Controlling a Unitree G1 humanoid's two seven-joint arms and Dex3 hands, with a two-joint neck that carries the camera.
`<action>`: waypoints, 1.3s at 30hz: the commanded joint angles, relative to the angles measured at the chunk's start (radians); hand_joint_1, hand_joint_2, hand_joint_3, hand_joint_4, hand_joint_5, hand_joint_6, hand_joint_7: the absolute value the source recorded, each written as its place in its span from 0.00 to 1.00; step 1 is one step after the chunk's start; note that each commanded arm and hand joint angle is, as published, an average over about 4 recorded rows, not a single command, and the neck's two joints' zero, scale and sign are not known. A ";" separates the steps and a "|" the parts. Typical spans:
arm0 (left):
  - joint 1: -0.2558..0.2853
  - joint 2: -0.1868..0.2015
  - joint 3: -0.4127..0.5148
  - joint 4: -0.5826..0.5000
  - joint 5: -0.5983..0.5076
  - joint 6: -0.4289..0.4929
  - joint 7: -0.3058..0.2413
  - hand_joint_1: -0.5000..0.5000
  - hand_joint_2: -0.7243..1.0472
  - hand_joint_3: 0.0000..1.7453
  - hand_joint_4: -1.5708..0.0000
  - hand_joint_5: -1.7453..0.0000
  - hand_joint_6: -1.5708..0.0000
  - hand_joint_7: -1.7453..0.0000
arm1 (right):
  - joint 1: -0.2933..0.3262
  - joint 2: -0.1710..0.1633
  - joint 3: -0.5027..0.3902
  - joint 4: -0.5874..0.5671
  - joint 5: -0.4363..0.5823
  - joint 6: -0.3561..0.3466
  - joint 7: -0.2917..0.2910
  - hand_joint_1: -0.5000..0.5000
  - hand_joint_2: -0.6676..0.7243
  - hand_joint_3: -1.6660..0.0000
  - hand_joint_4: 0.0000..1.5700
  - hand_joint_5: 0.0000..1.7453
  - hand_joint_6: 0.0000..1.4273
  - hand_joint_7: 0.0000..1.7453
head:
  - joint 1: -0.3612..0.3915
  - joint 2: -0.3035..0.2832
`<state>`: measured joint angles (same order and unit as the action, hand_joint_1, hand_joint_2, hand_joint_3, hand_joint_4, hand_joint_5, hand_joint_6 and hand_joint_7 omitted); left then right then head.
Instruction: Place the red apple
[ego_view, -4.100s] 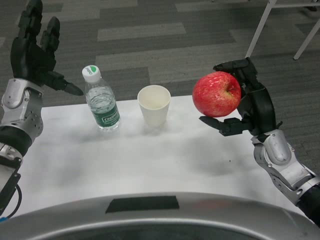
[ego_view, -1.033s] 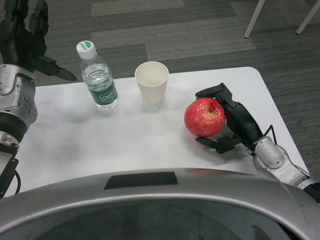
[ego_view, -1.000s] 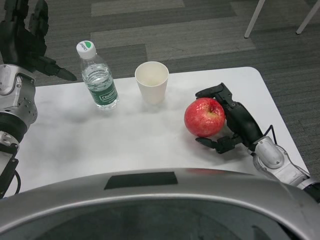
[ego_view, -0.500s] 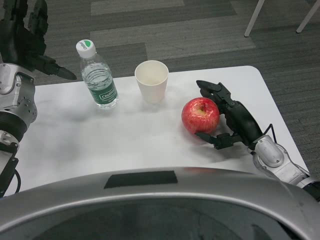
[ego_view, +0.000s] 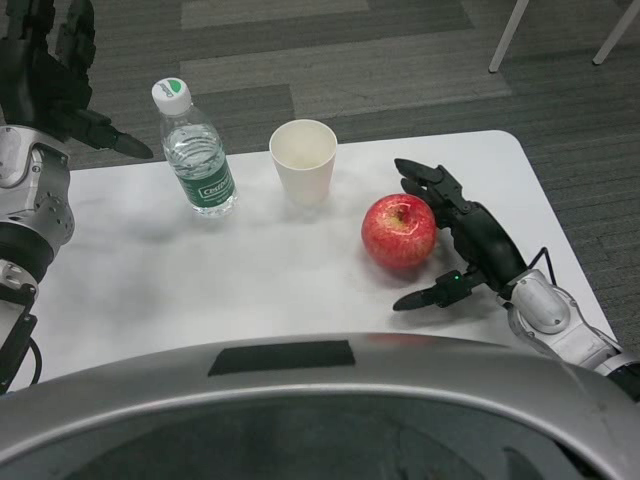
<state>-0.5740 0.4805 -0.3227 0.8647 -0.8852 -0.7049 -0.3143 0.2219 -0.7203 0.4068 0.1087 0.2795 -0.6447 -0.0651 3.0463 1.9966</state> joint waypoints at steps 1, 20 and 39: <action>0.016 0.012 0.002 0.003 -0.003 0.004 0.004 0.00 0.25 0.03 1.00 0.97 1.00 0.96 | 0.004 0.001 -0.014 0.005 -0.002 0.008 0.004 0.04 0.61 0.98 0.00 0.00 0.00 0.14 | -0.001 0.001; 0.022 0.007 0.011 0.002 -0.005 0.004 0.004 0.00 0.25 0.01 1.00 0.99 1.00 0.96 | 0.019 0.137 -0.289 -0.025 0.004 -0.001 0.001 0.00 0.82 1.00 0.00 0.00 0.00 0.04 | -0.040 0.096; 0.009 -0.007 0.065 -0.006 0.007 -0.003 0.004 0.00 0.25 0.03 1.00 0.94 1.00 0.96 | -0.175 0.172 -0.465 -0.086 0.062 0.026 0.005 0.01 0.82 1.00 0.00 0.00 0.00 0.04 | 0.023 0.389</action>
<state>-0.5656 0.4768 -0.2744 0.8626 -0.8837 -0.7043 -0.3145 0.0796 -0.5282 -0.0397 0.0380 0.3339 -0.6265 -0.0583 3.0690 2.3784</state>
